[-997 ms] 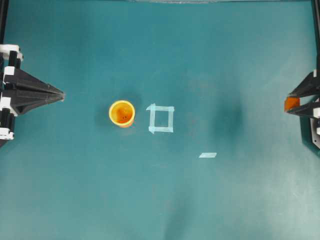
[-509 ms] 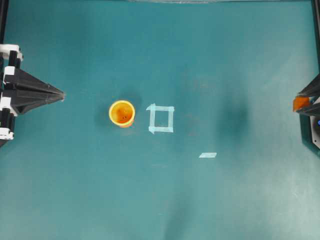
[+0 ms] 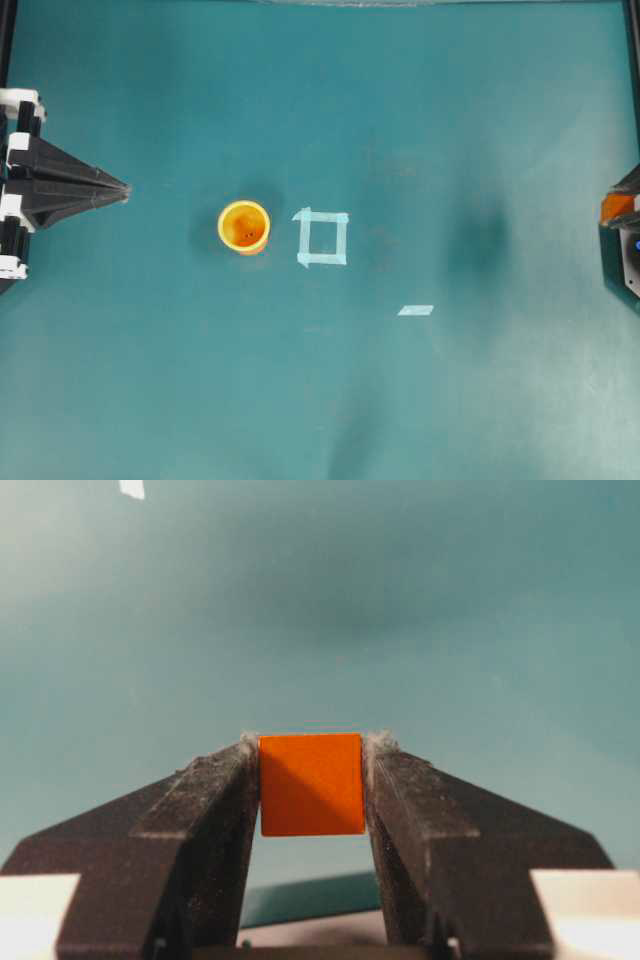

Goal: Move the block to the right with right arm.

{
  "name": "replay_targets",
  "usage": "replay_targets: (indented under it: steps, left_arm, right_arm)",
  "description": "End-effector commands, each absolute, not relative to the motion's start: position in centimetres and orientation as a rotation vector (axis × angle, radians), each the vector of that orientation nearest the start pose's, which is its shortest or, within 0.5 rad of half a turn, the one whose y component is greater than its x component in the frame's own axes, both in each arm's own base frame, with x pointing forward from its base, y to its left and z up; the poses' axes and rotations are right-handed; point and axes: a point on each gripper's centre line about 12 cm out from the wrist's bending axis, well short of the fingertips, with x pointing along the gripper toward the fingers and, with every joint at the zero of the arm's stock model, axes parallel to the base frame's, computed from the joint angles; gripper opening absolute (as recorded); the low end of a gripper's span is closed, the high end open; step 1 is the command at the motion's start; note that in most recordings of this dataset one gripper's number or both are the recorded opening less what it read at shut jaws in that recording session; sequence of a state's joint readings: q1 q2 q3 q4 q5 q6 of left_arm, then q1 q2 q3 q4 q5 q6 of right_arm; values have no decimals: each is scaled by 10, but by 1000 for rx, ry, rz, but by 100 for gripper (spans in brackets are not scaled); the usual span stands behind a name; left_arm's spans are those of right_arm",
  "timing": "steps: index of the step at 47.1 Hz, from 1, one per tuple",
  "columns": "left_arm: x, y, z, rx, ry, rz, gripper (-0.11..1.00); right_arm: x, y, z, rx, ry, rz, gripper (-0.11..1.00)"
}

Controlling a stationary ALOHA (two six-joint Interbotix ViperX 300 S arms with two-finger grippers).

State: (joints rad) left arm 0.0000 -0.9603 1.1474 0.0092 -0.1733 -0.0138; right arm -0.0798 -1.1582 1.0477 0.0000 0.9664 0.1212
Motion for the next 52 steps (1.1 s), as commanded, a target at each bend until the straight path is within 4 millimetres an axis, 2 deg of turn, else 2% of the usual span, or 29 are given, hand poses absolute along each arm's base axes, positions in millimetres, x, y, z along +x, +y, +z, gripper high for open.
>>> replay_targets:
  steps: [1,52]
  left_arm:
    - [204,0,303,-6,-15,0,0]
    - [204,0,303,-5,-15,0,0]
  right_arm:
    - [124,-10,248,156,845,-127,41]
    - [114,-9,252,168,828,-132,41]
